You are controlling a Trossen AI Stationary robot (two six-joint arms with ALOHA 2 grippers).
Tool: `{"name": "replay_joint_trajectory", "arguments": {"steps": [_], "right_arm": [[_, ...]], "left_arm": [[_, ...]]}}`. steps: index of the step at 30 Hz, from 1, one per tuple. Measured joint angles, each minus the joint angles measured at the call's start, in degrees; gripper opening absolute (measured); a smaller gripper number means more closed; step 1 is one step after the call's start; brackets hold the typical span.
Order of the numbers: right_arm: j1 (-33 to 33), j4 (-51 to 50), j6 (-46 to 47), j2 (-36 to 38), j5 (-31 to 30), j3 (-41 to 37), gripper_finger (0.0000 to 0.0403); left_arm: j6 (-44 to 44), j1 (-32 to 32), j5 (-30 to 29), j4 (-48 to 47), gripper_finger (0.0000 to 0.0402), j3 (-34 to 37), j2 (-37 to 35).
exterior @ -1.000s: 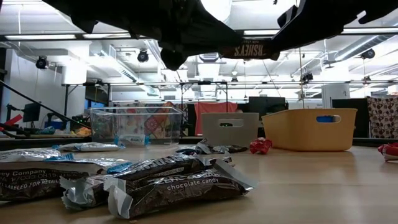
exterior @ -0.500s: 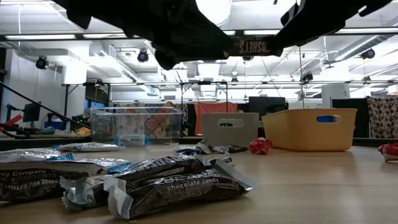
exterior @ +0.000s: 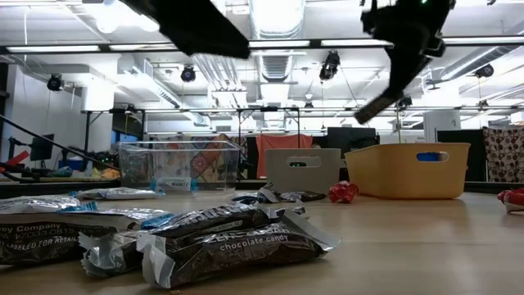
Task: Organize candy in baskets
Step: Put the brown chocolate into the yellow bin
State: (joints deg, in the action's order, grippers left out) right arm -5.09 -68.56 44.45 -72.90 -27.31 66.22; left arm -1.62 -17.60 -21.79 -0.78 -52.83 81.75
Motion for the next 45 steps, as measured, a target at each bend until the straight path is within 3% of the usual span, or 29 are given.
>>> {"name": "replay_joint_trajectory", "arguments": {"steps": [4, 9, 17, 22, 32, 36, 45], "right_arm": [[5.61, -3.31, 2.23, 0.0, 3.64, 0.36, 0.0013], [9.42, -3.0, -1.19, 0.0, 3.78, -2.12, 0.0013], [12.15, -2.76, -8.11, 0.02, 3.72, -4.64, 0.0013], [13.93, 2.01, -9.83, 0.0, 3.83, -4.85, 0.0013], [20.04, 3.33, -15.19, 0.0, 16.95, -0.84, 0.0013], [20.53, 0.95, -16.09, 0.0, 21.37, -0.84, 0.0013], [20.36, -7.73, -16.65, 0.02, 21.37, -0.88, 0.0013]], "left_arm": [[5.14, 1.58, -0.11, -1.03, 0.0126, -0.01, -4.5], [12.75, 5.02, 1.94, -1.13, 0.0125, -0.01, -8.13], [21.7, 16.73, 16.21, -2.94, 0.0108, -0.01, -10.76], [17.17, 22.72, 18.34, -4.64, 0.0092, 0.0, -10.7], [8.64, 28.33, 19.05, -3.24, 0.0076, 0.0, -13.29], [9.31, 28.31, 19.57, -2.92, 0.0076, 0.01, -13.53], [6.19, 27.12, 21.46, -1.3, 0.0076, 0.01, -12.25]]}}
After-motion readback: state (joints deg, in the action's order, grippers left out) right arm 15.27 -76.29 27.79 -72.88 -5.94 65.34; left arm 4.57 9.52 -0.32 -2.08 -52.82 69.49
